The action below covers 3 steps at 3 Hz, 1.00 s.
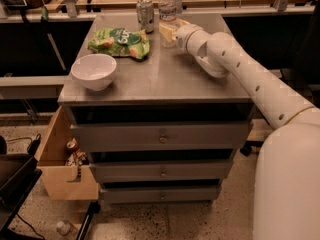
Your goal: Move water bottle near 7up can
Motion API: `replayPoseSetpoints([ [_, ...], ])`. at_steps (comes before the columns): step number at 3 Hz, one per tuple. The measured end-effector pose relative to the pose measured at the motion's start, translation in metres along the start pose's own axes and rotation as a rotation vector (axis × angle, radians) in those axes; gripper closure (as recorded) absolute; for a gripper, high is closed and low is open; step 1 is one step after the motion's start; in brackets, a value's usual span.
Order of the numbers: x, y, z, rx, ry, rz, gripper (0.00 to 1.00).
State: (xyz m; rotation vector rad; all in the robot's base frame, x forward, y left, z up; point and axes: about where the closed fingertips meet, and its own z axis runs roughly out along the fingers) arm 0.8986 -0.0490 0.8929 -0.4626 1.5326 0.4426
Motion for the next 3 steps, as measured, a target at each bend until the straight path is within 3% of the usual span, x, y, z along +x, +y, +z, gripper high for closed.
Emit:
replayPoseSetpoints([
  [1,0.0004,0.0022,0.0015,-0.003,0.000,0.001,0.13],
  [2,0.0009,0.0054,0.0037,-0.008,0.000,0.002,0.00],
  [3,0.0009,0.0055,0.0037,-0.008,0.000,0.002,0.00],
])
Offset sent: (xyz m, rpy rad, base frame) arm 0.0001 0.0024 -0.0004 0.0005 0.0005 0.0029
